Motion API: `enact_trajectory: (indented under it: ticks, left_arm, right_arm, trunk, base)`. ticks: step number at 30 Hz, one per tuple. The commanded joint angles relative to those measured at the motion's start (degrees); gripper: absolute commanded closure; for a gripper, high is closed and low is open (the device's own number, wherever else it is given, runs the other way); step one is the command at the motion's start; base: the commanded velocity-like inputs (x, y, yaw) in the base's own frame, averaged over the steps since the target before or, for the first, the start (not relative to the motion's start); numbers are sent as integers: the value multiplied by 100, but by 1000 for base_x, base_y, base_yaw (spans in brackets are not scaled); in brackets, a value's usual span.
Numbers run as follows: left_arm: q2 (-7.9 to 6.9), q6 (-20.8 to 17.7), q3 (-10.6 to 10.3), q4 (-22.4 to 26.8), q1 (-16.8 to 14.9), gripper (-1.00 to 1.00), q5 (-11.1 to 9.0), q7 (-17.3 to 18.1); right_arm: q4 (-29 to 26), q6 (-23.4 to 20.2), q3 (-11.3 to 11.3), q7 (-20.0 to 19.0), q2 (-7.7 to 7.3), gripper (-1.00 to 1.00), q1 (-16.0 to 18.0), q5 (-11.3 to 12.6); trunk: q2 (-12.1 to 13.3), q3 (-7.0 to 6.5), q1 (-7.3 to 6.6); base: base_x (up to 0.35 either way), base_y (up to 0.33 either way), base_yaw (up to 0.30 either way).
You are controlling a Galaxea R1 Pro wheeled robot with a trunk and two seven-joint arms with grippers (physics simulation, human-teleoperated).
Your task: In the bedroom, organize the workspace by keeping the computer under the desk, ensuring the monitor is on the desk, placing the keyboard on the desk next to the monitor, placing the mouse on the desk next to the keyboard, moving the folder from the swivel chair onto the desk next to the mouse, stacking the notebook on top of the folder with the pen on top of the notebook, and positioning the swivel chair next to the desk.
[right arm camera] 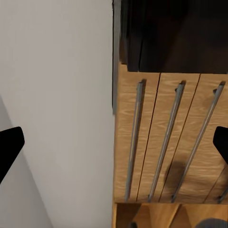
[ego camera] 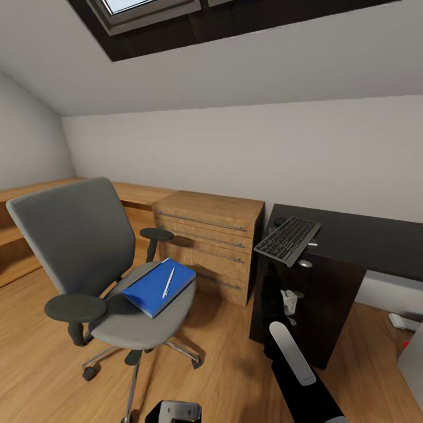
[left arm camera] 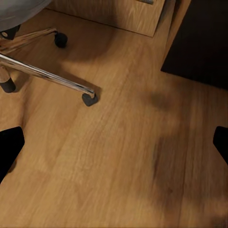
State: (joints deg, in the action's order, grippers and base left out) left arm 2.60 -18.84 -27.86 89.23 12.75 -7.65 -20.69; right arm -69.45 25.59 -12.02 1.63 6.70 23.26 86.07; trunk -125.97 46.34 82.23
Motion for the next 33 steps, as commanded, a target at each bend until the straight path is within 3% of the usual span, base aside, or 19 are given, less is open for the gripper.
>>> enact_trajectory:
  ticks: [1, 10, 33]
  left_arm:
    - [0, -15, -9, 7, -1, -100, -60, -40]
    - [-11, -15, -109, -2, -7, -100, -66, -34]
    - [-12, -21, -115, -2, -4, -100, -70, -33]
  right_arm:
    - [-6, 33, 7, 18, -2, -100, 4, 24]
    - [-4, 34, 91, 20, 1, -100, 4, 24]
    - [74, 25, 278, 38, 6, -100, 4, 33]
  trunk:
    - [-2, 5, 0]
    - [-2, 5, 0]
    - [-2, 5, 0]
  base:
    - [20, 0, 0]
    - [72, 0, 0]
    - [115, 25, 0]
